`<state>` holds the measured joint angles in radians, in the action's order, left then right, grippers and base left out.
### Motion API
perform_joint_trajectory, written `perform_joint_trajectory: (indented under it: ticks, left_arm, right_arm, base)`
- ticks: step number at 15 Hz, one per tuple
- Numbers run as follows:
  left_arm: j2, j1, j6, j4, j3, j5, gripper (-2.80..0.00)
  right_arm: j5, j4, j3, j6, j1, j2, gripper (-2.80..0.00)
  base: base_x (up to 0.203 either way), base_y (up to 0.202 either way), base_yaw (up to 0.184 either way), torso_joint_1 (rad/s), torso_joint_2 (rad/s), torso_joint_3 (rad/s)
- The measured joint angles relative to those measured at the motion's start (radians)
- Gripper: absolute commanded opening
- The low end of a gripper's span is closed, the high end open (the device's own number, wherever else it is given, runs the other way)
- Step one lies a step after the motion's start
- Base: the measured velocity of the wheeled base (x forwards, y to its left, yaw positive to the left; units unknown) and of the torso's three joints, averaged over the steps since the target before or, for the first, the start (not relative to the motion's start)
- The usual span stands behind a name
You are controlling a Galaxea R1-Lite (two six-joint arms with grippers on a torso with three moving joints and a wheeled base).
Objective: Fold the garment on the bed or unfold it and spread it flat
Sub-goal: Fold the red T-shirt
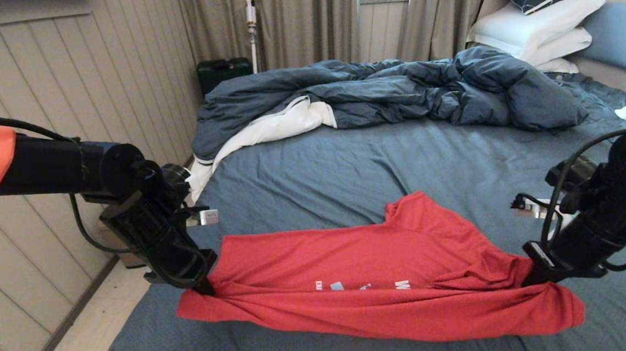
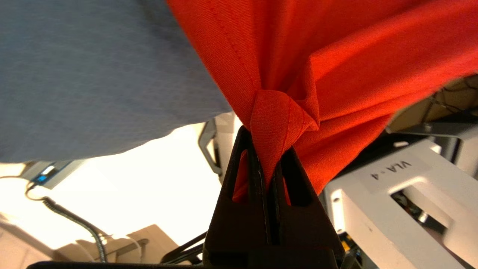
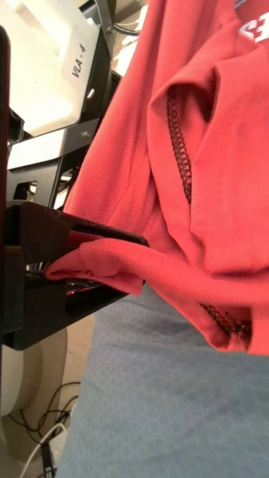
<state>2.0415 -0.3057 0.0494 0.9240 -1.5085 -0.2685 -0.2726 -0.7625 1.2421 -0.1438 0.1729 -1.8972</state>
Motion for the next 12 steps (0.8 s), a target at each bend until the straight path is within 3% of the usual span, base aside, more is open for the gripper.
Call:
perform_joint_trajectory:
  ticks: [2, 6, 7, 8, 9, 12]
  left_arm:
    - [0.004, 0.000, 0.001, 0.005, 0.004, -0.051, -2.80]
    - [0.019, 0.000, 0.001, -0.012, 0.028, -0.060, -2.80]
    - [0.026, 0.002, 0.000, -0.019, 0.028, -0.060, -0.41]
    - [0.032, 0.004, 0.000, -0.030, 0.029, -0.059, 0.00]
    - [0.038, 0.005, -0.001, -0.045, 0.030, -0.057, 0.00]
    - [0.052, 0.013, -0.002, -0.063, 0.032, -0.056, 0.00]
  right_arm:
    - [0.000, 0.004, -0.014, 0.000, -0.001, -0.009, -2.80]
    - [0.000, 0.061, -0.047, 0.002, 0.000, -0.030, -2.80]
    - [0.000, 0.075, -0.050, 0.002, 0.000, -0.036, -2.80]
    - [0.001, 0.086, -0.052, 0.002, 0.000, -0.041, -2.80]
    - [0.002, 0.097, -0.055, 0.002, -0.001, -0.046, 0.00]
    - [0.003, 0.104, -0.058, 0.003, 0.001, -0.055, 0.00]
  base:
    - [0.000, 0.000, 0.000, 0.000, 0.00, 0.000]
    - [0.000, 0.000, 0.000, 0.000, 0.00, 0.000]
    - [0.000, 0.000, 0.000, 0.000, 0.00, 0.000]
    - [0.000, 0.000, 0.000, 0.000, 0.00, 0.000]
    - [0.000, 0.000, 0.000, 0.000, 0.00, 0.000]
    - [0.000, 0.000, 0.000, 0.000, 0.00, 0.000]
